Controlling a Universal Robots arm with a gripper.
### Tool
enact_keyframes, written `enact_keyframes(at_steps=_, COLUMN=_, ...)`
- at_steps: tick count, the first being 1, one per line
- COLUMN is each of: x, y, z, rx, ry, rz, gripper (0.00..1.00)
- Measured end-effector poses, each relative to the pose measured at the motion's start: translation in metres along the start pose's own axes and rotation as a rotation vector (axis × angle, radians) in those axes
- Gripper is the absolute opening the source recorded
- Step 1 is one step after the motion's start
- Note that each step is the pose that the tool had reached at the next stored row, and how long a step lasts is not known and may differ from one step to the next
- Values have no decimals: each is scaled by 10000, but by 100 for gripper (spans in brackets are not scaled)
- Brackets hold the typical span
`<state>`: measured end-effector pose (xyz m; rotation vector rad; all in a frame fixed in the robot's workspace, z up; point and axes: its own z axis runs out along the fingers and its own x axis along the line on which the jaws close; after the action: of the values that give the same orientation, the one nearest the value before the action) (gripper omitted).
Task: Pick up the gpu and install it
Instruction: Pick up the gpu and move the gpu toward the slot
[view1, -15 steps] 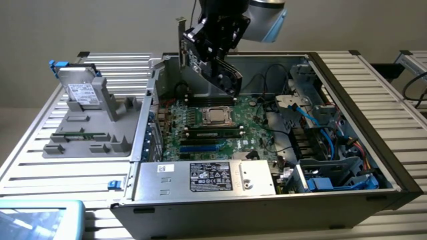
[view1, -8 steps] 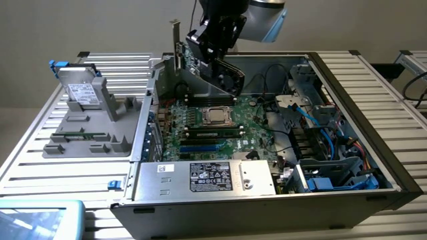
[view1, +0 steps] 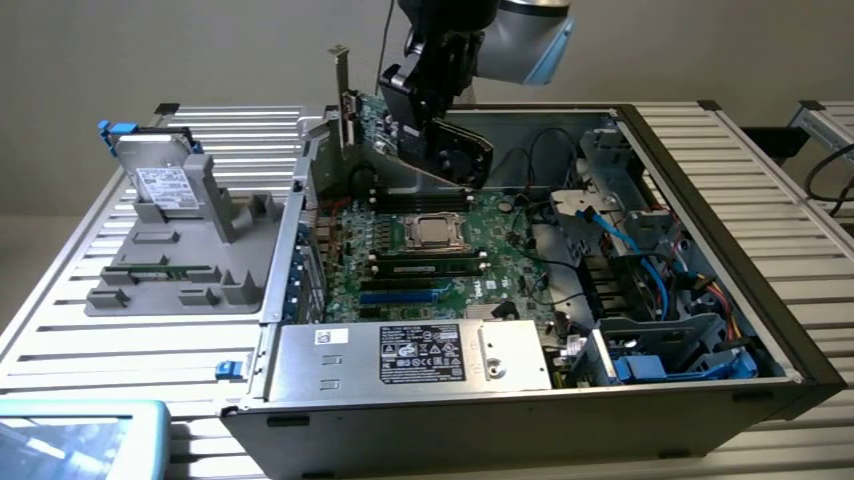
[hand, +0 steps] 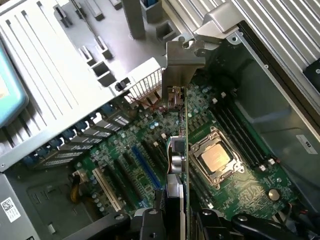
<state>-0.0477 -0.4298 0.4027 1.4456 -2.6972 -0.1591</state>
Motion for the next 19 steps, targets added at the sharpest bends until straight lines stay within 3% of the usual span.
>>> enact_keyframes(at_steps=19, x=0, y=-1, z=9, rx=108, ry=414, rz=-3429, gripper=29)
